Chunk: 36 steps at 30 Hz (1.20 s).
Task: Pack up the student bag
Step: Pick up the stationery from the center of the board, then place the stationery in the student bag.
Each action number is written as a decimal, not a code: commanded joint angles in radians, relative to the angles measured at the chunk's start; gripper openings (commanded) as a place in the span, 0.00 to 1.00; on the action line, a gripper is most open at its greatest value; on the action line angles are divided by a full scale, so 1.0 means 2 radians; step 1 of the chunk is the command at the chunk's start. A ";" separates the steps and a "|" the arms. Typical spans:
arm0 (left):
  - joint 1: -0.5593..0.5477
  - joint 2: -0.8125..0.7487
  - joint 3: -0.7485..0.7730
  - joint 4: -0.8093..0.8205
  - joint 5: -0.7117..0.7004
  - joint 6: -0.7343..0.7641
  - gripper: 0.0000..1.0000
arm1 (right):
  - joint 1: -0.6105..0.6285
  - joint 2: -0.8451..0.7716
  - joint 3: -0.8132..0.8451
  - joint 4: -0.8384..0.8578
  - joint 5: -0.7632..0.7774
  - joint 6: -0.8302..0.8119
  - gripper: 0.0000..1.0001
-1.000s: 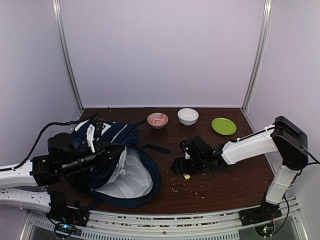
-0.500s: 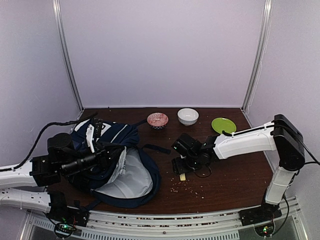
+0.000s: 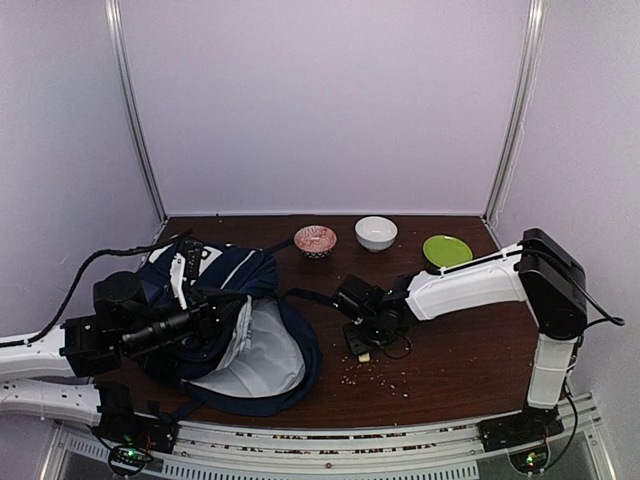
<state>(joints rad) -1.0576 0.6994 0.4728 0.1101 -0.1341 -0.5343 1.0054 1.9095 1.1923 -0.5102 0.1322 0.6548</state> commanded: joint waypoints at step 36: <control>0.000 0.022 0.111 -0.043 0.006 0.039 0.00 | 0.081 0.048 0.244 0.072 -0.268 0.060 0.04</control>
<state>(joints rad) -1.0573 0.7856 0.6430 -0.0505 -0.1371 -0.4747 1.1610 1.8908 1.5444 -0.3714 -0.3389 0.7689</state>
